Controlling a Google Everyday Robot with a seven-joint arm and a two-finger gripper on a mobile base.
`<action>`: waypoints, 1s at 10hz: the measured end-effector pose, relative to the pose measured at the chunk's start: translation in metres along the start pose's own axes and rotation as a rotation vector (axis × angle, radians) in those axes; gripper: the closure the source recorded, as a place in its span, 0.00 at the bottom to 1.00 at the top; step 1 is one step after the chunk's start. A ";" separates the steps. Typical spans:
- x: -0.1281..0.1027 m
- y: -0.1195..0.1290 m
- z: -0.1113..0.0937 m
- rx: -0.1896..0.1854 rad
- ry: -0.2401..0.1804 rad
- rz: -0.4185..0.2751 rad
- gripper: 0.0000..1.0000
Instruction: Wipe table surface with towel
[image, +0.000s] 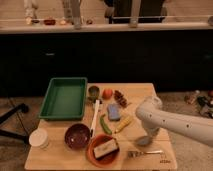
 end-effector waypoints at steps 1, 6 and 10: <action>0.010 0.003 -0.002 0.001 0.008 0.024 1.00; 0.045 -0.017 -0.011 0.036 0.061 0.116 1.00; 0.025 -0.039 -0.008 0.068 0.022 0.075 1.00</action>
